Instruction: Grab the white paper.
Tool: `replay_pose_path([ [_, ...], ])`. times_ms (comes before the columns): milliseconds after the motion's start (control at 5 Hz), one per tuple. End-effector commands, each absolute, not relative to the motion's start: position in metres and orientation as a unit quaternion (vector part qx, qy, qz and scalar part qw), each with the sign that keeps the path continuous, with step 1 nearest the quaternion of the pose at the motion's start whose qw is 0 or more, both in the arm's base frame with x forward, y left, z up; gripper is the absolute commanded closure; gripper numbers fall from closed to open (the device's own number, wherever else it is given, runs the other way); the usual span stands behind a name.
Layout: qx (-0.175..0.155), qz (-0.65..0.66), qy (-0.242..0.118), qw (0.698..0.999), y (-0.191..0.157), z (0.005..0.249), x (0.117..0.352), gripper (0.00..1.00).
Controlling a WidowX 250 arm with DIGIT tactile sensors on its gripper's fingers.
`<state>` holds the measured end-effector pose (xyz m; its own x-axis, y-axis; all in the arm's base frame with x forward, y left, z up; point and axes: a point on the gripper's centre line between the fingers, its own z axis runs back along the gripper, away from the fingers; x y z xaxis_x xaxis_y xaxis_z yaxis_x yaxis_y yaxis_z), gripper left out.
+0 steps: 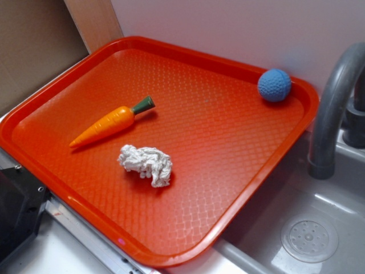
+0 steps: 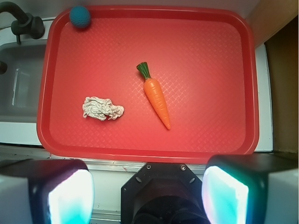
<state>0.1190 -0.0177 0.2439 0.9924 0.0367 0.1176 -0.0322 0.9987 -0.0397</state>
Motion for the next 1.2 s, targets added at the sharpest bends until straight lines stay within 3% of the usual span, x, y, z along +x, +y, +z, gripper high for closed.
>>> replay_pose_path([
  [0,-0.019,0.017,-0.059,0.998,-0.018,0.244,0.119,0.0],
  [400,-0.011,-0.232,-0.132,0.964,-0.037,0.213,0.161,0.0],
  [600,-0.024,-0.35,-0.161,0.922,-0.058,0.199,0.175,0.0],
  [800,-0.048,-0.462,-0.15,0.873,-0.093,0.17,0.181,0.0],
  [1000,-0.061,-0.569,-0.099,0.814,-0.103,0.141,0.174,0.0],
])
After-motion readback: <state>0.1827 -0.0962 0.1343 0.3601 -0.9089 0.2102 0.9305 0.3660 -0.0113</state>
